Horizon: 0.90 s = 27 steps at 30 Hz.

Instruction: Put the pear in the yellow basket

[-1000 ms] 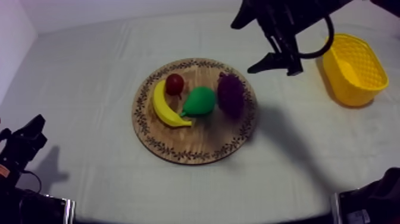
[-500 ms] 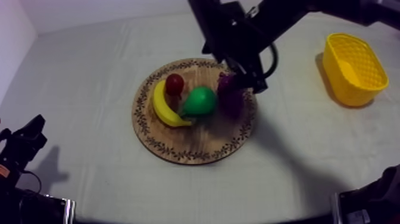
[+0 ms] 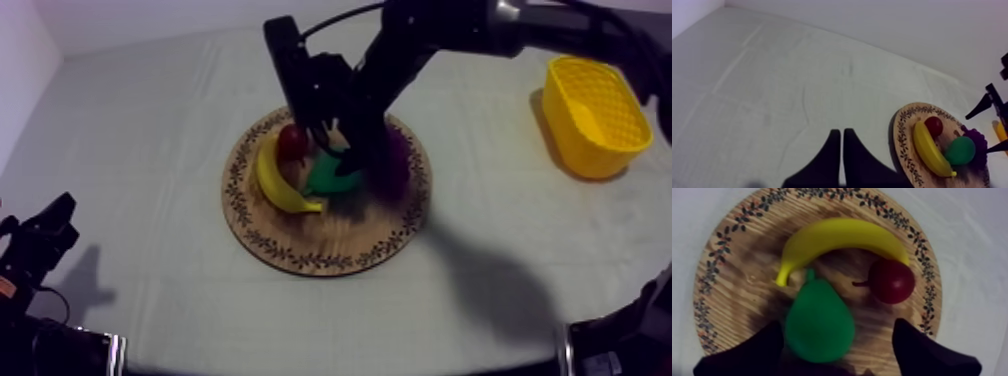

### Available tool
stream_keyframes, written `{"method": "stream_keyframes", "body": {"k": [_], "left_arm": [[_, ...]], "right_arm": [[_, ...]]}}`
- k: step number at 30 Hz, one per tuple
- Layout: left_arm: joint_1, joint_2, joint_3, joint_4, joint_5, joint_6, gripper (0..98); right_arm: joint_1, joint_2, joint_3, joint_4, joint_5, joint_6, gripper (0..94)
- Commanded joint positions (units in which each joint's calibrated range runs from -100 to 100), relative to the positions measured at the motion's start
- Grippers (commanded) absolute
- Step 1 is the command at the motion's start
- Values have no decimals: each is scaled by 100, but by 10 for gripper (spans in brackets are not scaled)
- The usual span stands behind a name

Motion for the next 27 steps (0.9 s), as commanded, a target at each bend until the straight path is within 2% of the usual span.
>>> {"method": "stream_keyframes", "body": {"k": [1,8,17,27], "left_arm": [[1,0,2,-2,1,2,1],[1,0,2,-2,1,2,1],[1,0,2,-2,1,2,1],[1,0,2,-2,1,2,1]], "right_arm": [[3,255,-70,51,-26,-27,610],[3,709,-296,221,-104,-139,603],[3,889,-377,234,-127,-101,573],[0,891,-304,160,-99,25,430]]}}
